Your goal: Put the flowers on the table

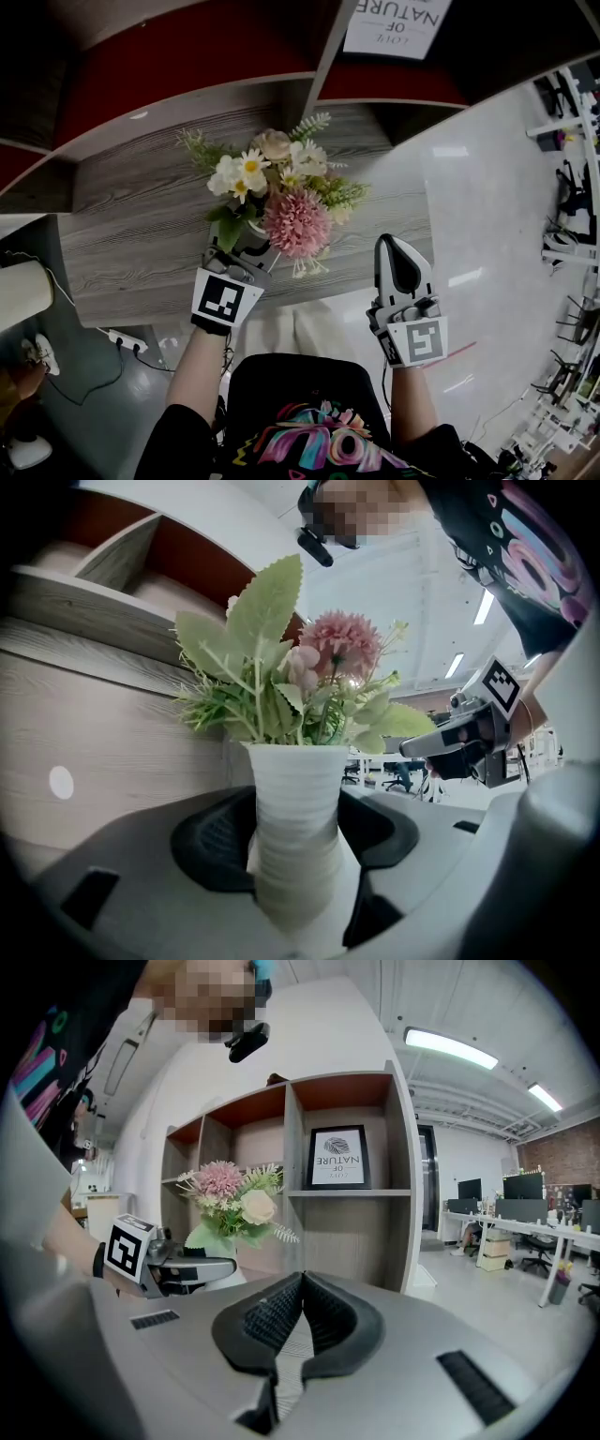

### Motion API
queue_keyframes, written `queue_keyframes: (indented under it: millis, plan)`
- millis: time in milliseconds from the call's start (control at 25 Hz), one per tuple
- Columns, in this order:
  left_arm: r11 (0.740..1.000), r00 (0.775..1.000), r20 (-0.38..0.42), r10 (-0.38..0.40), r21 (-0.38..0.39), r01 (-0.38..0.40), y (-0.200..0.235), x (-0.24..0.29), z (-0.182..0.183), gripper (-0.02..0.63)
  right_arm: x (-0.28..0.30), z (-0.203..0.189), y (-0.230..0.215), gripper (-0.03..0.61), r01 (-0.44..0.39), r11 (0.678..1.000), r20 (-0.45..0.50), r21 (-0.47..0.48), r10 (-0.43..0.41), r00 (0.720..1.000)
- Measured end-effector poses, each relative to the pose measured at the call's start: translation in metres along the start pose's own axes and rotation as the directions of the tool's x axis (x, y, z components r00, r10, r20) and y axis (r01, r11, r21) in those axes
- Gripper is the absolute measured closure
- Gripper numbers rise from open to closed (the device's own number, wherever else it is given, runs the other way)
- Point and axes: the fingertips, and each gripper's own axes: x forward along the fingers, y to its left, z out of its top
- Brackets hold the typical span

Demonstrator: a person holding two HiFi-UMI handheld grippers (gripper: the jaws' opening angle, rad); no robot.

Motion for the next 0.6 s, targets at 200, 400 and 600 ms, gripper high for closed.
queue_keyframes:
  millis: [200, 400, 600]
  plan:
    - [1.0, 1.0, -0.004, -0.004, 0.01, 0.004, -0.003, -0.005, -0.001, 0.34, 0.001, 0.004, 0.003, 0.565, -0.001, 1.0, 0.024, 0.014, 0.001, 1.0]
    - [0.969, 0.989, -0.129, -0.073, 0.228, 0.101, -0.009, -0.015, -0.013, 0.339, -0.003, 0.002, 0.007, 0.564, -0.014, 1.0, 0.018, 0.003, 0.014, 1.0]
    - [0.97, 0.99, -0.126, -0.059, 0.227, 0.087, -0.009, -0.024, -0.012, 0.339, -0.005, 0.005, 0.014, 0.565, -0.028, 1.0, 0.026, -0.002, 0.028, 0.999]
